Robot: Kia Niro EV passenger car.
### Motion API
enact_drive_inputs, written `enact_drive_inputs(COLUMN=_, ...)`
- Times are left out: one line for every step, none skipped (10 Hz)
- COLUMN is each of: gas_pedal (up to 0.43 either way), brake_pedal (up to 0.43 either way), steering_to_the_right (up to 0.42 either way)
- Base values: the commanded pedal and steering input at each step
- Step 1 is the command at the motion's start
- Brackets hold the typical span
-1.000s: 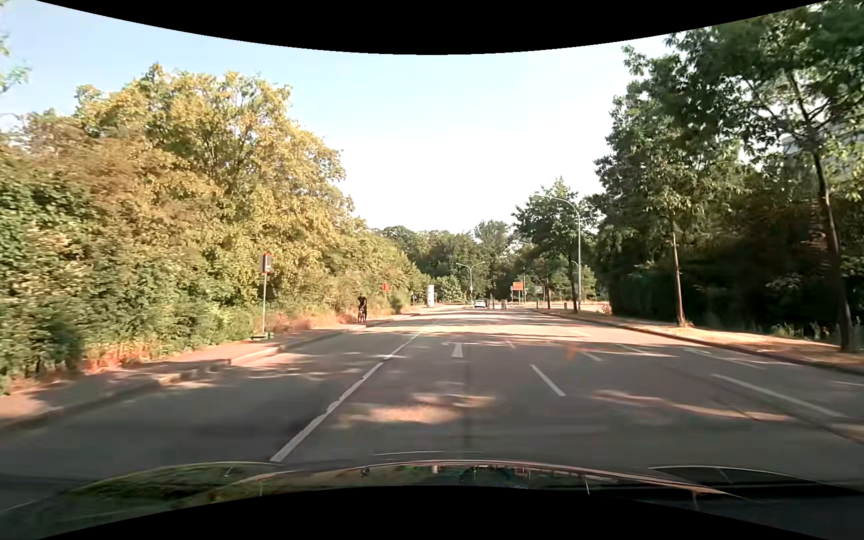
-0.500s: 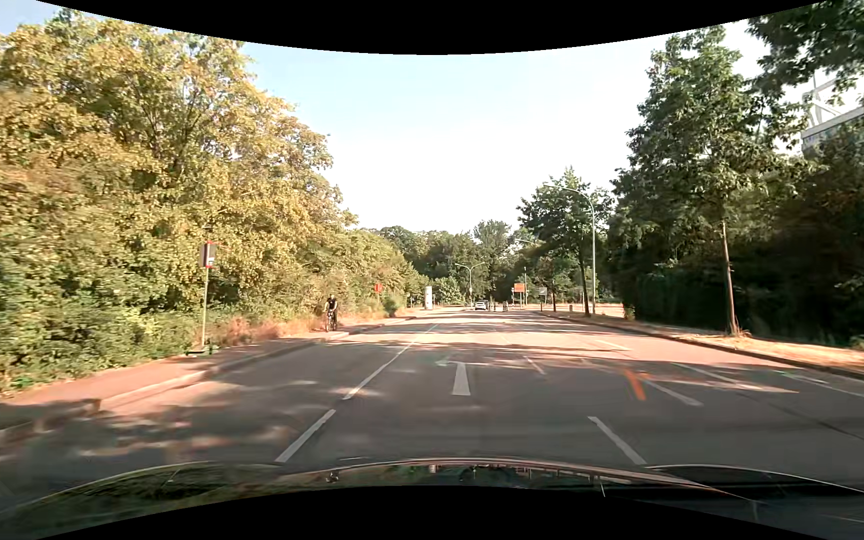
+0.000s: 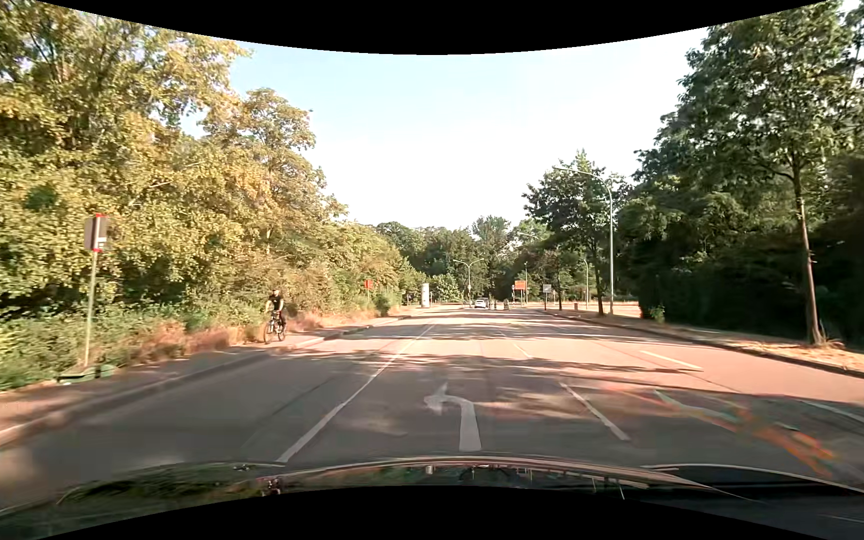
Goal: Follow the waypoints while adhering to traffic rules and regulations
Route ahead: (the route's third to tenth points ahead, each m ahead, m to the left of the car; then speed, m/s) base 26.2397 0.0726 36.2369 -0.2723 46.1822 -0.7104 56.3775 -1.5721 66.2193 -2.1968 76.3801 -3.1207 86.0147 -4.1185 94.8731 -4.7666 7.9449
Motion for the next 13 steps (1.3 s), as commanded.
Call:
enact_drive_inputs(gas_pedal=0.067, brake_pedal=0.0, steering_to_the_right=0.007)
enact_drive_inputs(gas_pedal=0.067, brake_pedal=0.0, steering_to_the_right=0.008)
enact_drive_inputs(gas_pedal=0.067, brake_pedal=0.0, steering_to_the_right=0.008)
enact_drive_inputs(gas_pedal=0.067, brake_pedal=0.0, steering_to_the_right=0.008)
enact_drive_inputs(gas_pedal=0.067, brake_pedal=0.0, steering_to_the_right=0.01)
enact_drive_inputs(gas_pedal=0.067, brake_pedal=0.0, steering_to_the_right=0.011)
enact_drive_inputs(gas_pedal=0.067, brake_pedal=0.0, steering_to_the_right=0.011)
enact_drive_inputs(gas_pedal=0.067, brake_pedal=0.0, steering_to_the_right=0.01)
enact_drive_inputs(gas_pedal=0.067, brake_pedal=0.0, steering_to_the_right=0.009)
enact_drive_inputs(gas_pedal=0.067, brake_pedal=0.0, steering_to_the_right=0.008)
enact_drive_inputs(gas_pedal=0.067, brake_pedal=0.0, steering_to_the_right=0.005)
enact_drive_inputs(gas_pedal=0.067, brake_pedal=0.0, steering_to_the_right=0.003)
enact_drive_inputs(gas_pedal=0.067, brake_pedal=0.0, steering_to_the_right=0.003)
